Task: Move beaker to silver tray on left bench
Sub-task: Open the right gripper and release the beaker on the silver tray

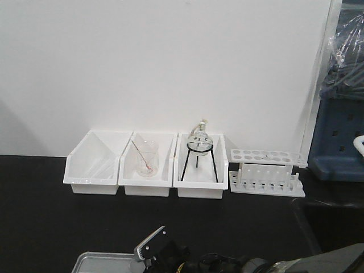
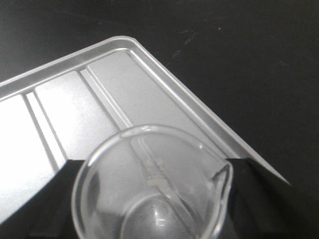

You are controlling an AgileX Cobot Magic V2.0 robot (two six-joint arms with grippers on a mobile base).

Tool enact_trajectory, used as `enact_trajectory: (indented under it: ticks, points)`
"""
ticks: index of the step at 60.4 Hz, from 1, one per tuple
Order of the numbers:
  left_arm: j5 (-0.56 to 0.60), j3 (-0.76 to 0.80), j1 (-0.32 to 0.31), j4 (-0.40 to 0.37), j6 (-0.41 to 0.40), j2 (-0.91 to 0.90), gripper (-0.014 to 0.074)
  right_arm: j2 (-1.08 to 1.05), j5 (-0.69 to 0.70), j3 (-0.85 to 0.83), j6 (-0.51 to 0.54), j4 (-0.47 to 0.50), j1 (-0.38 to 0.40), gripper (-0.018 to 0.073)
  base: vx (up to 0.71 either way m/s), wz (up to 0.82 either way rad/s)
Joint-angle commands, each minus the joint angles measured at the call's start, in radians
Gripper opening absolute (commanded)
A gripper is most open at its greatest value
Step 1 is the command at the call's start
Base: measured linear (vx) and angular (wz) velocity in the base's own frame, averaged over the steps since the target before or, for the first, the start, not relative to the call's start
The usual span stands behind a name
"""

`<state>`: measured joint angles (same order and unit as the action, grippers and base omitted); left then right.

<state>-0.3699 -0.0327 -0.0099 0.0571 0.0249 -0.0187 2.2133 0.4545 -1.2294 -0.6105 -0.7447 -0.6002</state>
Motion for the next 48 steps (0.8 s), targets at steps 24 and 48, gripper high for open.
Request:
enact_trajectory:
  ticks: [24,48]
  points:
    - [0.075,-0.02,-0.005,-0.003,-0.001,-0.006,0.0001,-0.196,0.064,-0.028,0.004,0.014,0.002,0.0591,0.0,0.0]
    - [0.075,-0.02,-0.005,-0.003,-0.001,-0.006,0.0001,-0.634,0.002,0.142,-0.071,-0.048,0.005,0.0431,0.0,0.0]
